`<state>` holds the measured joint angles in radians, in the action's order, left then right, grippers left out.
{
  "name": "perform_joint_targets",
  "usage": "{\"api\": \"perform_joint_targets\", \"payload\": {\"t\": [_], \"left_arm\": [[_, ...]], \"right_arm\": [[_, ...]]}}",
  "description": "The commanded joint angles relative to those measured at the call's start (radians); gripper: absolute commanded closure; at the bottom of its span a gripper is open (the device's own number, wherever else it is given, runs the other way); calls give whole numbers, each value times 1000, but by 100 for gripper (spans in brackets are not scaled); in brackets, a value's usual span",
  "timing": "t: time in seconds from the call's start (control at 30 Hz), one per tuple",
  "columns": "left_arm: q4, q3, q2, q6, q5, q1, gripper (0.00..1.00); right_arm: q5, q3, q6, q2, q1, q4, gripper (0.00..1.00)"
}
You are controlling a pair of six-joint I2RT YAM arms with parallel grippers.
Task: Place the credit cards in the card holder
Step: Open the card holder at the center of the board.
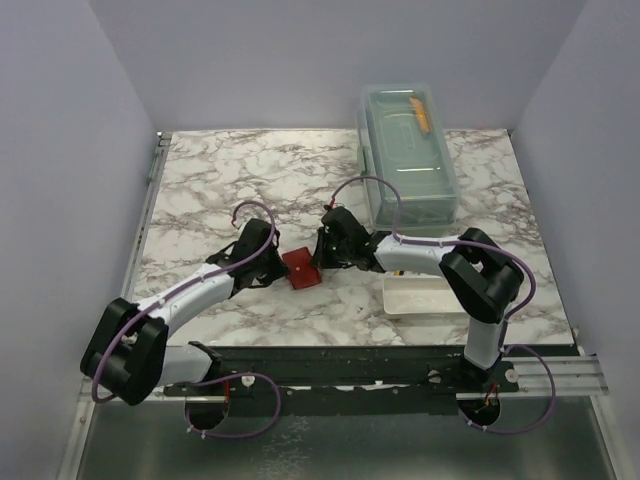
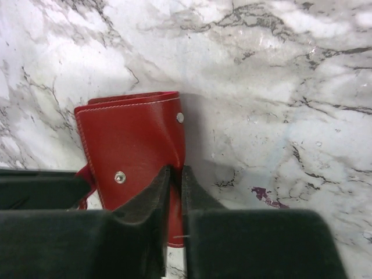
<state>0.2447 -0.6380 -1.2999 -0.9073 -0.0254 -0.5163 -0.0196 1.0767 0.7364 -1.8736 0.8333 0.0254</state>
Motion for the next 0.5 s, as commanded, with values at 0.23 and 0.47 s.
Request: {"api": "perform_joint_targets", "payload": {"t": [0.23, 0.47], "left_arm": [[-74, 6, 190, 17, 226, 20, 100], [-76, 6, 176, 26, 228, 24, 100]], "right_arm": [[-68, 69, -413, 165, 8, -290, 28], [-76, 10, -348, 211, 9, -236, 22]]}}
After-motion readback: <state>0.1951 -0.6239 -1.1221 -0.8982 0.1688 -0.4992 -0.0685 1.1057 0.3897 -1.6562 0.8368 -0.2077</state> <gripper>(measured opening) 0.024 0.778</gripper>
